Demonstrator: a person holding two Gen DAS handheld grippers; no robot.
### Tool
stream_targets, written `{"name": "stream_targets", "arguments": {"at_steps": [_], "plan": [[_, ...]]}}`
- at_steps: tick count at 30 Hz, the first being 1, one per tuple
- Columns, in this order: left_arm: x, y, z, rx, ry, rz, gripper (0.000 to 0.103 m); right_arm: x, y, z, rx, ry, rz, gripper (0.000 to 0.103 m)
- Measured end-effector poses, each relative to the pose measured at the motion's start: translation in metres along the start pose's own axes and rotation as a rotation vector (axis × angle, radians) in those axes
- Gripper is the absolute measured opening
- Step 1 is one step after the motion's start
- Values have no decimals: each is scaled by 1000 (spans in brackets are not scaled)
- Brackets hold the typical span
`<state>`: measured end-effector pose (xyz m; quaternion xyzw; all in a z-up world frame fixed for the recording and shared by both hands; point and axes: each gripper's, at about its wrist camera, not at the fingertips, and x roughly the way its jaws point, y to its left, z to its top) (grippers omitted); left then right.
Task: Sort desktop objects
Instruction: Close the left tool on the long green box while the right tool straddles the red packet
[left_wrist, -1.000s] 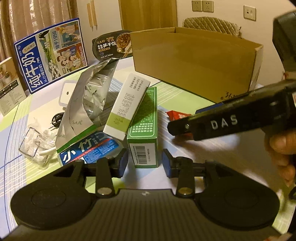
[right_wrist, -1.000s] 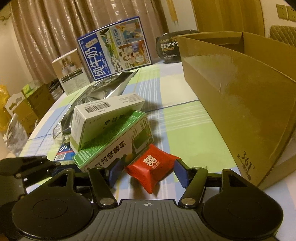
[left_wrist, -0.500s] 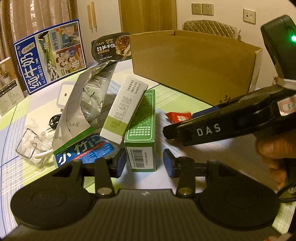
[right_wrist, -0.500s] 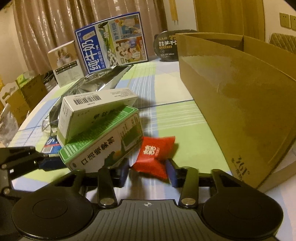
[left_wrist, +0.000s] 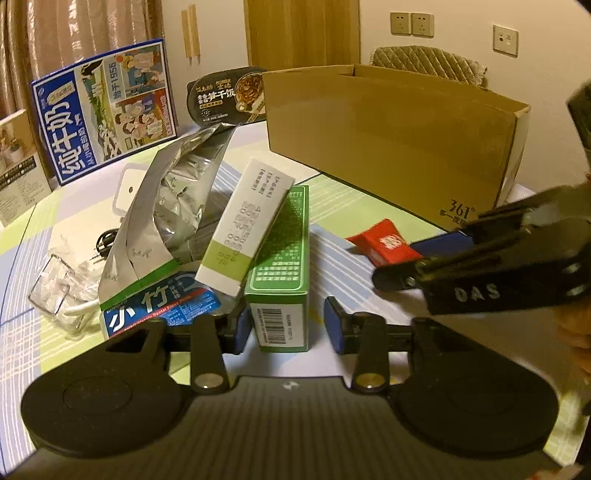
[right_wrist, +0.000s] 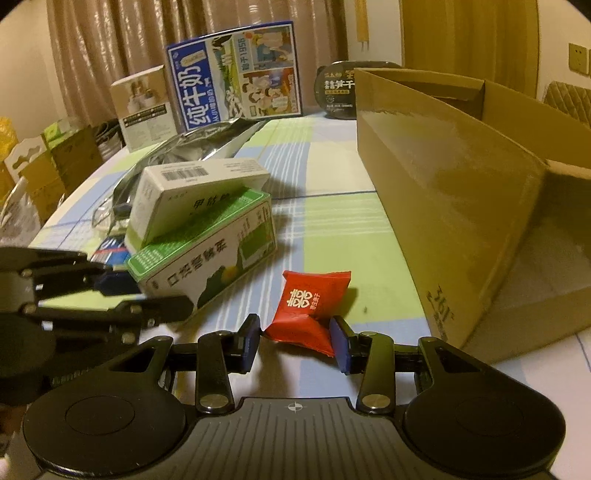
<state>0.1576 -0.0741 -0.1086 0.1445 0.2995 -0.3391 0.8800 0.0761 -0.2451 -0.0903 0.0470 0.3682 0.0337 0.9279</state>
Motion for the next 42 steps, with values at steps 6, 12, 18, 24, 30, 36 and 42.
{"name": "stream_targets", "arguments": {"at_steps": [6,12,18,24,30,36,42], "plan": [[-6,-10,-1,-11,29,10,24,-17,-4,-7,-15,19,5,38],[-26,-26,-1,-16,79,13,24,-40,-10,-14,-51,37,18,38],[-56,-48,-13,-71,122,21,24,-60,-13,-24,-67,46,29,38],[-74,-66,-25,-107,143,35,25,-67,-8,-33,-117,52,36,39],[-71,-73,-21,-98,132,66,36,-65,-10,-37,-133,53,26,40],[-59,-72,-10,-101,118,91,39,-60,-22,-37,-49,53,31,61],[-51,-70,-2,-109,130,89,39,-54,-28,-33,26,46,35,63]]}}
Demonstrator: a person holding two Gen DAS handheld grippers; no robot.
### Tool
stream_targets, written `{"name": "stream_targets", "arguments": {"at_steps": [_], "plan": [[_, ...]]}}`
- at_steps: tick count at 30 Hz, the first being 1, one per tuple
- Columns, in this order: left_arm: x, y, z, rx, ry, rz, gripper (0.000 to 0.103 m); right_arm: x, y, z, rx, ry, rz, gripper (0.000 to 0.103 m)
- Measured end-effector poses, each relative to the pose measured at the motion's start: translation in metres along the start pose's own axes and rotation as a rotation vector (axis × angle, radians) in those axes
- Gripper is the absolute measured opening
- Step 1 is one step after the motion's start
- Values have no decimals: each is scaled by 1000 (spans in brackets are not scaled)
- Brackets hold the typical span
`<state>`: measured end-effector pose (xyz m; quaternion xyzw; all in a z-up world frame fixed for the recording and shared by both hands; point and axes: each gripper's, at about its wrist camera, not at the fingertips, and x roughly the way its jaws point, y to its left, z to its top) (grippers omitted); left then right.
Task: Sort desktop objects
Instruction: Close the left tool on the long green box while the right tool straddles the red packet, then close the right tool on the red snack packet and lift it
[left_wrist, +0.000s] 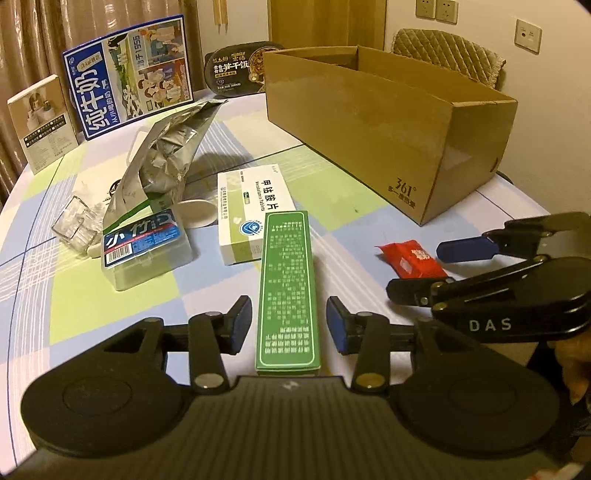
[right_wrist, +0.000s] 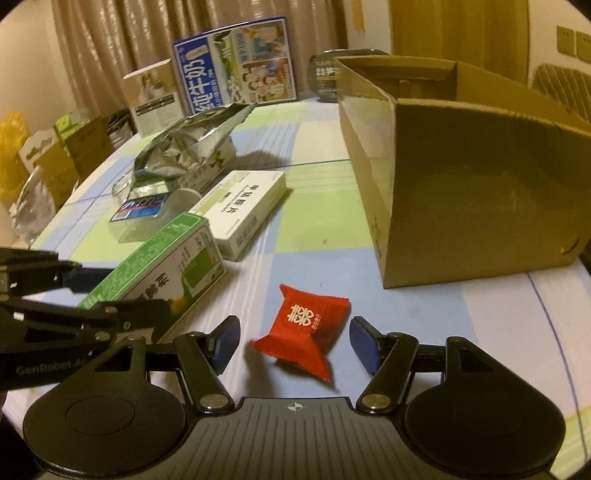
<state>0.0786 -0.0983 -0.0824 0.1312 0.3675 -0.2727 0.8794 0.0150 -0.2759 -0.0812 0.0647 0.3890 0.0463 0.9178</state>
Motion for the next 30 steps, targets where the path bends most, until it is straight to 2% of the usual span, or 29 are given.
{"name": "stream_targets", "arguments": {"at_steps": [3,7,17,22,30], "plan": [[2,1,1,-9,14,2,39,3,-1,-1,-6,2,-10,60],[4,4,2,-27,23,-1,38,1,-2,-2,-37,-8,-33,40],[8,-5,11,-7,26,-12,37,-2,-3,-3,-47,-13,-37,35],[11,-1,10,-14,53,2,26,-5,-4,-1,-46,-18,-33,31],[4,-2,8,-31,56,10,25,-12,-1,2,-63,-39,-30,25]]}}
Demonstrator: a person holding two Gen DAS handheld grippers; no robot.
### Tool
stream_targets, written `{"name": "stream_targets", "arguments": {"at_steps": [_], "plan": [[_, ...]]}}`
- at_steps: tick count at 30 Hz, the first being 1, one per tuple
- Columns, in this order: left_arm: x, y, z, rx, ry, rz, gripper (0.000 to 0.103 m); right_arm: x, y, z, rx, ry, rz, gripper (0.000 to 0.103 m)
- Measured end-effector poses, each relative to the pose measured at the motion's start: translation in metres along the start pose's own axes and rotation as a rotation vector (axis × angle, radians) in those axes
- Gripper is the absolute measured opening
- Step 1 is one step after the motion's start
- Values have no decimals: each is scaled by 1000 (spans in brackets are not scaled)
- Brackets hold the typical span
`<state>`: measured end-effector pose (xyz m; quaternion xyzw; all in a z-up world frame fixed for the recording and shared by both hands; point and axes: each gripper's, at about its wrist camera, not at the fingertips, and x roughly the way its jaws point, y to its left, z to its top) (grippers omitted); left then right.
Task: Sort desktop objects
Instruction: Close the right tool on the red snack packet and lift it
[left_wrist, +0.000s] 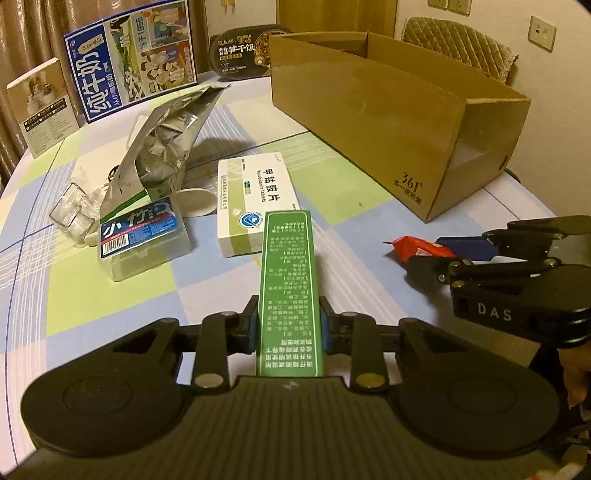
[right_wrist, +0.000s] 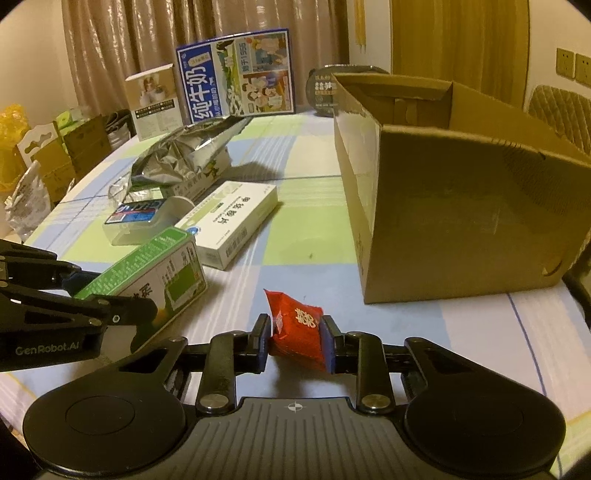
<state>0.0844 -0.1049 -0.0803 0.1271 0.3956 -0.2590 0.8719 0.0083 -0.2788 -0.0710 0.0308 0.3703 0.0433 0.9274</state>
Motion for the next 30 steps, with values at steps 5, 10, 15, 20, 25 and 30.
{"name": "stream_targets", "arguments": {"at_steps": [5,10,15,20,25,30], "plan": [[-8,-2,0,-9,-8,-3,25,-4,1,0,-6,-8,-2,24],[-14,-3,-1,-18,-14,-4,25,-3,4,-3,-38,11,-2,27],[-14,-2,-5,-27,-10,-6,25,6,10,-8,-71,43,21,71],[-14,-1,-6,-33,-10,-10,25,14,12,-9,-78,37,33,71],[-9,0,-6,-40,-5,-6,25,21,11,-11,-119,16,5,41],[-4,0,-7,-43,10,-6,25,21,11,-9,-120,15,-1,27]]}}
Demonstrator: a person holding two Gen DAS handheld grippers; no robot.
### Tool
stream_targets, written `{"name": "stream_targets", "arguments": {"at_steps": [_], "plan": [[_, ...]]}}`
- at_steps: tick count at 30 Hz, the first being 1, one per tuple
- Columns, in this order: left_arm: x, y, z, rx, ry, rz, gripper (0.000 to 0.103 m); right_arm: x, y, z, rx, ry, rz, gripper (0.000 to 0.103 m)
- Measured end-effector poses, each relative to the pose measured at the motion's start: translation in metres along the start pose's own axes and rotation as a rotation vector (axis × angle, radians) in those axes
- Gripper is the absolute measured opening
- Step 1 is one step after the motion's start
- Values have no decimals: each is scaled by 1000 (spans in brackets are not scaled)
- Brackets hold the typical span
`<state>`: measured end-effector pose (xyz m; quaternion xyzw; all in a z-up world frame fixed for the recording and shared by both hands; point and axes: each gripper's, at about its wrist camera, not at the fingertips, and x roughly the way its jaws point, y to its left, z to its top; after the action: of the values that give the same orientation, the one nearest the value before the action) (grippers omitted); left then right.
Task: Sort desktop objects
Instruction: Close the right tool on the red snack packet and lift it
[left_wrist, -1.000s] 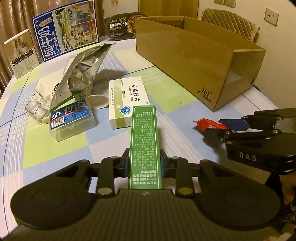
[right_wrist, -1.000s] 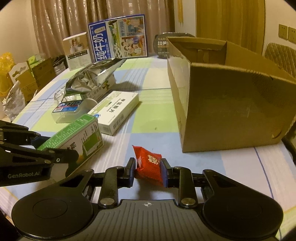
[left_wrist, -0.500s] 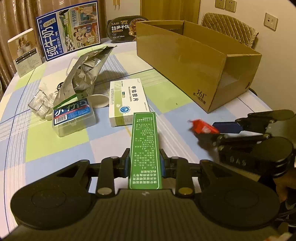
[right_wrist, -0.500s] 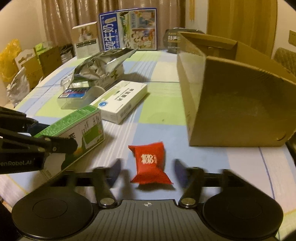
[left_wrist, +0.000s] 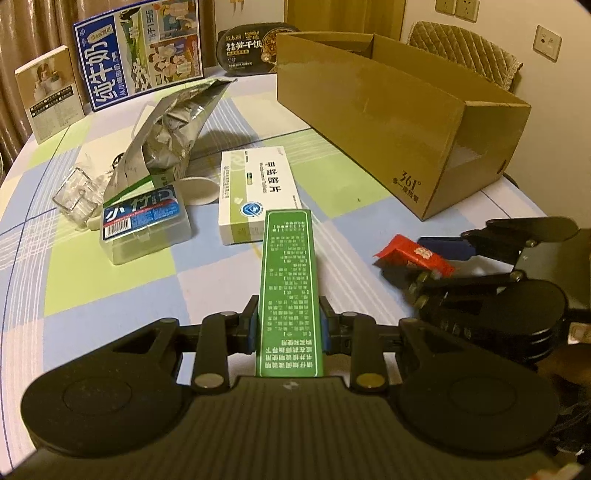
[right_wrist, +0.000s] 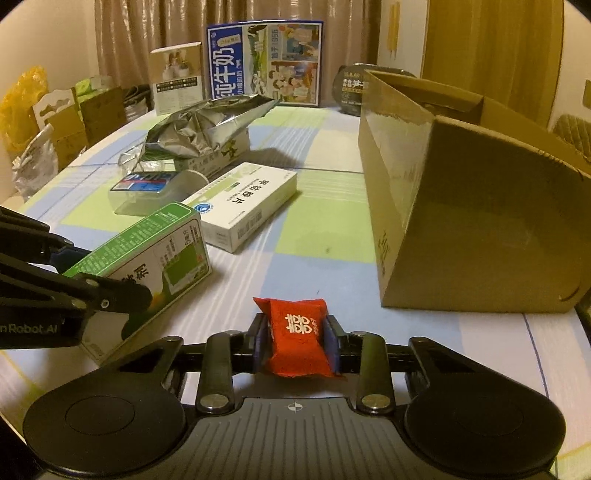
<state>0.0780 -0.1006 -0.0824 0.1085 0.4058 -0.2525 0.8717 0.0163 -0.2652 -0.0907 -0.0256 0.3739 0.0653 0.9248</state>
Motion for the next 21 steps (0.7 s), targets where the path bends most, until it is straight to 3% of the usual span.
{"name": "stream_targets", "arguments": {"at_steps": [21], "plan": [[-30,-15,15,14,-58,-14,25,-56,-8,22,43,-117,-16,25]]}}
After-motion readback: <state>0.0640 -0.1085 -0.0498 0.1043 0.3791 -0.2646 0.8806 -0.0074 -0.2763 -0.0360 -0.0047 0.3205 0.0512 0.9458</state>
